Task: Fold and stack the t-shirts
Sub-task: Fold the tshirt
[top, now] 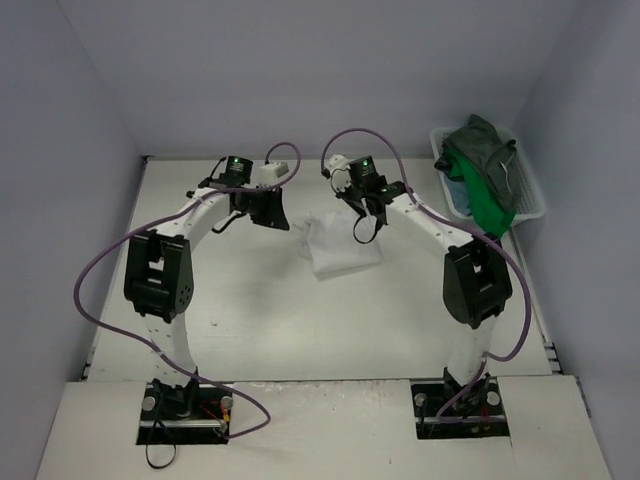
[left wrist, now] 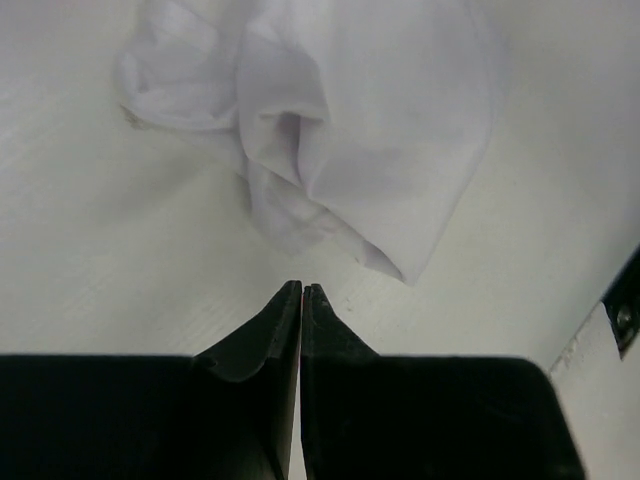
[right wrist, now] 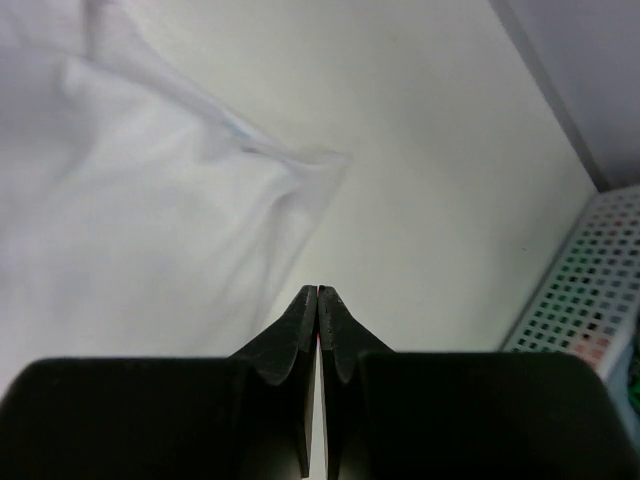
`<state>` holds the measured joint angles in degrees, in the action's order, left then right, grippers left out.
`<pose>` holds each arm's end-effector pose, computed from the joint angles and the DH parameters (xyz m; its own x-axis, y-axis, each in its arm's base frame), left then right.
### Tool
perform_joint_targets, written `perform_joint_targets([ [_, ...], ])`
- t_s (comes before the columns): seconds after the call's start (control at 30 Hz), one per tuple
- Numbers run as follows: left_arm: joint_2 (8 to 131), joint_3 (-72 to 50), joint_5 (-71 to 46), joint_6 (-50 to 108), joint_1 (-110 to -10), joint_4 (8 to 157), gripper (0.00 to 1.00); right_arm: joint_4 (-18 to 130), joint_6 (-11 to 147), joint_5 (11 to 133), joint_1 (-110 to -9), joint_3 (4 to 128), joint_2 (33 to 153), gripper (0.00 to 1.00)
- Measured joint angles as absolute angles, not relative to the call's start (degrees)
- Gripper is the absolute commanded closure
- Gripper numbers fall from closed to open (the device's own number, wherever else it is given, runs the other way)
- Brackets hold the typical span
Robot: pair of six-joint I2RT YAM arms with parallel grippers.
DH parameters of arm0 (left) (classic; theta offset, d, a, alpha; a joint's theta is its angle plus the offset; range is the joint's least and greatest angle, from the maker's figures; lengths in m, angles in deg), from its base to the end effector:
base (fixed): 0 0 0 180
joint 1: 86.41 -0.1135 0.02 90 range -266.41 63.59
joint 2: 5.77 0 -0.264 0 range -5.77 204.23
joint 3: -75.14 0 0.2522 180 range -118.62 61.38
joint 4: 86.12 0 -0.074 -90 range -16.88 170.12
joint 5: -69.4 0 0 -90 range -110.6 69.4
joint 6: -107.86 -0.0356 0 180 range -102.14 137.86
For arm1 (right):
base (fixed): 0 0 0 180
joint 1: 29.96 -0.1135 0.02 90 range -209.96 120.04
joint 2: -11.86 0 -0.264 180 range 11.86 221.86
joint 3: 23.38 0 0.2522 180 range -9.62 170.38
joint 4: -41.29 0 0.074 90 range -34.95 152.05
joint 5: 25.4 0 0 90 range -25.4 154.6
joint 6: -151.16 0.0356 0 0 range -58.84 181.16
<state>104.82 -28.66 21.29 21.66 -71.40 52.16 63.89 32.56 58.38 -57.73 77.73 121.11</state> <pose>0.4090 -0.1343 0.2555 -0.7630 0.1535 -0.6279 0.5707 0.6160 -0.5430 0.4006 0.2066 0.2711 -0.2148 -0.6509 -0.7281 -0.5508 0.6964 -0.4601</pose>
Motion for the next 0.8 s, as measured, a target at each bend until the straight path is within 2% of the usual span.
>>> perform_joint_targets([
  [0.07,105.27,-25.66,23.41,22.71,-71.16,53.10,0.88,64.27,32.69,60.07,-59.41,76.66,120.98,1.00],
  [0.1,105.76,-24.37,24.52,23.32,-71.03,53.49,0.76,64.55,32.86,60.96,-60.06,76.15,121.05,1.00],
  [0.13,106.41,-23.50,25.37,23.80,-70.92,53.66,0.71,64.99,33.00,61.86,-60.83,75.76,121.14,1.00],
  [0.23,109.17,-21.16,27.67,26.29,-70.79,55.85,0.64,65.82,33.83,65.16,-62.32,75.37,121.73,1.00],
  [0.6,113.82,-15.54,33.48,38.18,-71.77,68.48,0.60,65.69,34.81,69.20,-62.53,74.38,125.66,1.00],
  [0.8,113.82,-11.83,37.02,45.31,-73.00,77.18,0.50,65.58,34.83,70.56,-62.53,73.03,128.11,1.00],
])
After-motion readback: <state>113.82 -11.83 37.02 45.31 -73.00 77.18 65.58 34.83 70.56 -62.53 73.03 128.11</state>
